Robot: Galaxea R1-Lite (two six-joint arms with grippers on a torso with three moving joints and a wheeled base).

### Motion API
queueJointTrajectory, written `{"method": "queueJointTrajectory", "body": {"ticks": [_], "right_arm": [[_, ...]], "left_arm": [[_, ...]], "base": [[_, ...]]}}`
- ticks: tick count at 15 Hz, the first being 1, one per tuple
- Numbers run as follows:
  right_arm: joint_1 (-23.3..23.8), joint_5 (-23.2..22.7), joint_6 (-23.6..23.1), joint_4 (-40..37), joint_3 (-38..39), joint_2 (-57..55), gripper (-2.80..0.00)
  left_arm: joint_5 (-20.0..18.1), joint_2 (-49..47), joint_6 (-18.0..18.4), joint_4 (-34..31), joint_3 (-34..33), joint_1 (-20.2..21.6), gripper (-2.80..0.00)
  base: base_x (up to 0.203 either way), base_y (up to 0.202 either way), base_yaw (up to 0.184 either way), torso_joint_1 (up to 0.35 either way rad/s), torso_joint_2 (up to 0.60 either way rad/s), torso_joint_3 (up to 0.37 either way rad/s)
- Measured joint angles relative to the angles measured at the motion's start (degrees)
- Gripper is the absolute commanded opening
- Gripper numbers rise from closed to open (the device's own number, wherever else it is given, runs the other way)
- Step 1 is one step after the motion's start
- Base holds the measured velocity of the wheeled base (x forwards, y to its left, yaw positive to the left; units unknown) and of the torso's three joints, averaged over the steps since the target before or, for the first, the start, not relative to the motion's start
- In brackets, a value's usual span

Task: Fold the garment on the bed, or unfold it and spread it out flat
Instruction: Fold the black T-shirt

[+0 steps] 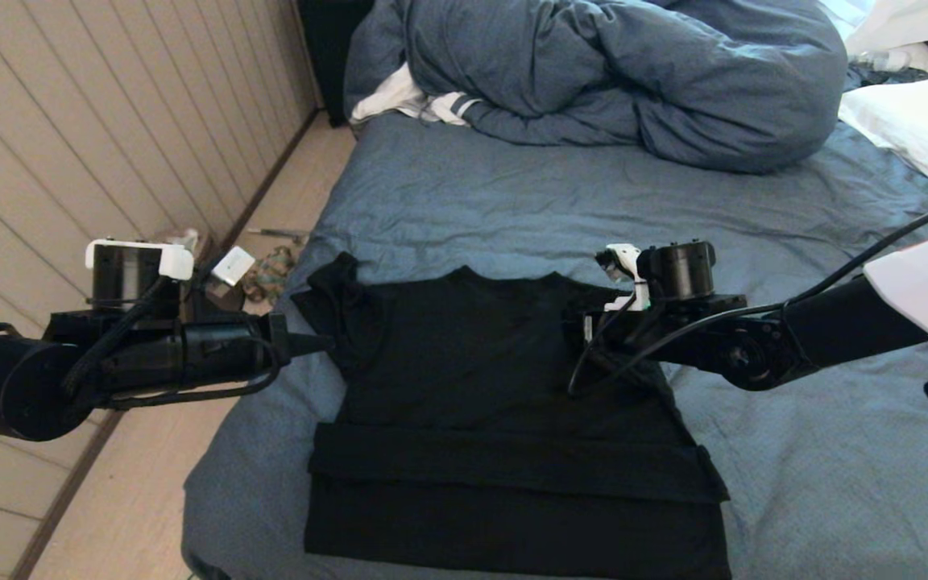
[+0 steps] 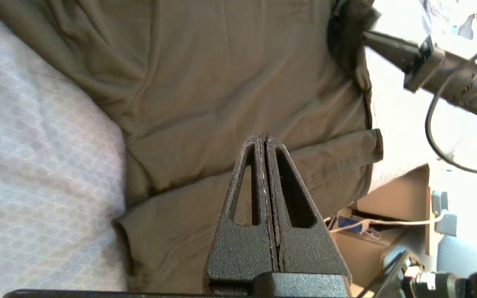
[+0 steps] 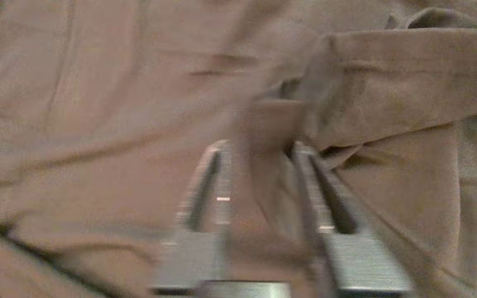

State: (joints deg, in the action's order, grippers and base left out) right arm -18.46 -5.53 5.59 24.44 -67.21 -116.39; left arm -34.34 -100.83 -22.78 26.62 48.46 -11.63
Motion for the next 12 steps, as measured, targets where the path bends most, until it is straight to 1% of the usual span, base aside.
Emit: {"method": "queueJointTrajectory", "body": {"ticks": [4, 8, 11, 12], "right_arm": [[-0.15, -0.46, -0.08, -0.35, 1.27, 2.43, 0.0], [-0.6, -0.61, -0.11, 0.04, 4.14, 4.84, 0.0], [-0.87, -1.04, 1.0, -0.22, 3.64, 6.65, 0.0], [-0.65, -0.83, 2.11, -0.39, 2.21, 6.96, -2.8]], "left_arm": [[-0.02, 0.7, -0.01, -0.04, -0.33, -0.05, -2.8], [-0.01, 1.33, 0.0, 0.0, -0.72, -0.02, -2.8], [0.0, 2.1, -0.01, 0.02, -1.09, -0.02, -2.8], [-0.02, 2.45, -0.02, 0.0, -1.28, -0.02, -2.8]], "base": [[0.0, 0.0, 0.0, 0.0, 0.0, 0.0], [0.0, 0.0, 0.0, 0.0, 0.0, 0.0], [0.0, 0.0, 0.0, 0.0, 0.0, 0.0], [0.0, 0.0, 0.0, 0.0, 0.0, 0.0]]}}
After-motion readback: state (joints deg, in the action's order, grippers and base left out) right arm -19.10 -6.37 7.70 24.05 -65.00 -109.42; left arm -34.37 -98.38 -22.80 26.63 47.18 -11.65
